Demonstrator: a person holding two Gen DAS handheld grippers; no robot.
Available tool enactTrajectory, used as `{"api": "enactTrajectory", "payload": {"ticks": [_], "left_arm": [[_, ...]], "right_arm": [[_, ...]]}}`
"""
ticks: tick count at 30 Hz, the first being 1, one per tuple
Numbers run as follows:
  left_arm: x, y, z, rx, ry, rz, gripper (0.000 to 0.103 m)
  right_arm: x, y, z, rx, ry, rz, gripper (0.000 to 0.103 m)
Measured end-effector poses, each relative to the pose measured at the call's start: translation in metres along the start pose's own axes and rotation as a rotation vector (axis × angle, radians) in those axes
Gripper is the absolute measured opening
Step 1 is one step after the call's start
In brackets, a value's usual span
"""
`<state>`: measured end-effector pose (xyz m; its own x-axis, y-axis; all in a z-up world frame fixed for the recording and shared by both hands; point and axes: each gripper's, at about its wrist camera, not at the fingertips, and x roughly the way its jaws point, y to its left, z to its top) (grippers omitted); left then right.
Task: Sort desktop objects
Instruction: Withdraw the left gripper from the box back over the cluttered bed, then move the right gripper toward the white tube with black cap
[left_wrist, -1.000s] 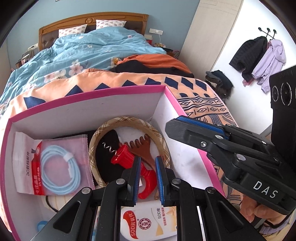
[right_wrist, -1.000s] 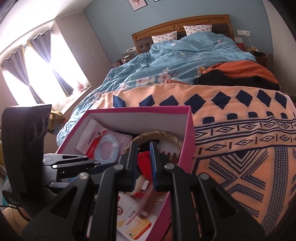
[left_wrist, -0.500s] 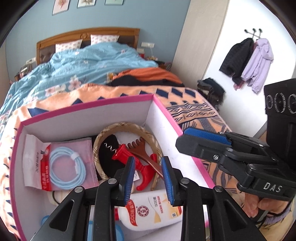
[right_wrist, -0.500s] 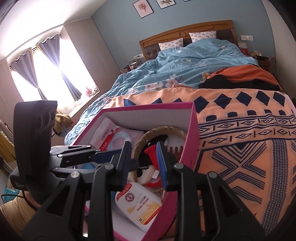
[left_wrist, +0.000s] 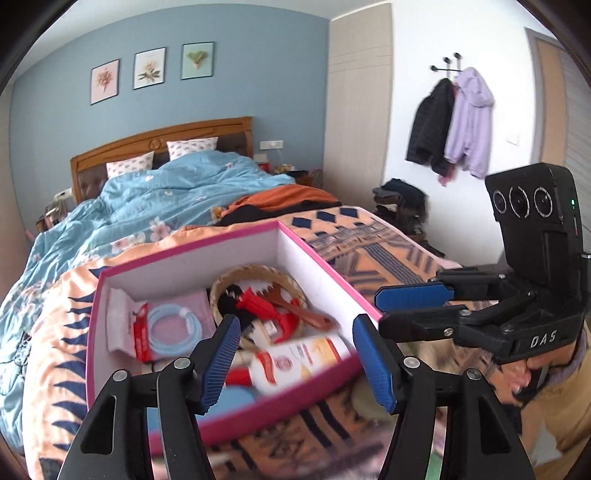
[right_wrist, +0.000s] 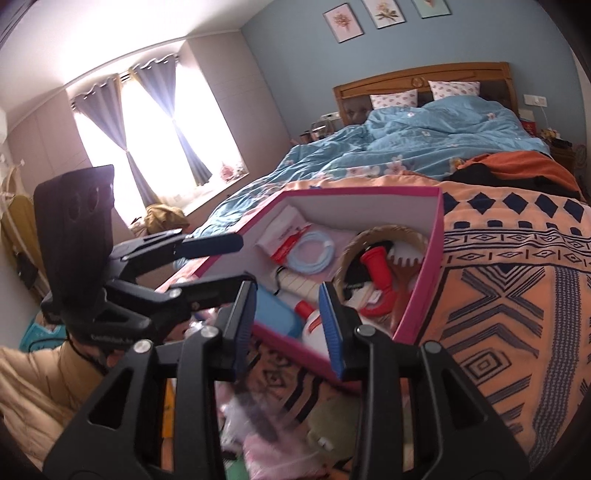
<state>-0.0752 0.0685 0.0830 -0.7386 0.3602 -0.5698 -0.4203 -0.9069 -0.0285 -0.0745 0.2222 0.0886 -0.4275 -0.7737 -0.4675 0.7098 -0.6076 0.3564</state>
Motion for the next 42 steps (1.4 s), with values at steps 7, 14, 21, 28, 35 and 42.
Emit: {"api": "enactTrajectory", "payload": {"ticks": [7, 14, 21, 28, 35, 42], "left_arm": [[-0.019, -0.023, -0.054, 0.087, 0.064, 0.023, 0.065], [-0.026, -0.032, -0.096, 0.082, 0.135, 0.021, 0.065], [-0.030, -0.028, -0.118, 0.016, 0.162, 0.008, 0.065], [-0.024, -0.028, -0.129, -0.021, 0.181, 0.005, 0.065], [-0.019, -0.029, -0.134, -0.047, 0.188, -0.013, 0.065], [-0.018, -0.026, -0.135, -0.064, 0.189, -0.016, 0.065]], "right_arm": [[-0.016, 0.038, -0.047, -0.089, 0.065, 0.046, 0.037], [-0.013, 0.061, -0.094, -0.150, 0.153, 0.035, 0.037], [0.005, 0.072, -0.127, -0.180, 0.237, 0.006, 0.037], [0.022, 0.071, -0.143, -0.170, 0.269, -0.079, 0.037], [0.031, 0.067, -0.150, -0.124, 0.234, -0.117, 0.037], [0.036, 0.068, -0.152, -0.120, 0.196, -0.165, 0.034]]}}
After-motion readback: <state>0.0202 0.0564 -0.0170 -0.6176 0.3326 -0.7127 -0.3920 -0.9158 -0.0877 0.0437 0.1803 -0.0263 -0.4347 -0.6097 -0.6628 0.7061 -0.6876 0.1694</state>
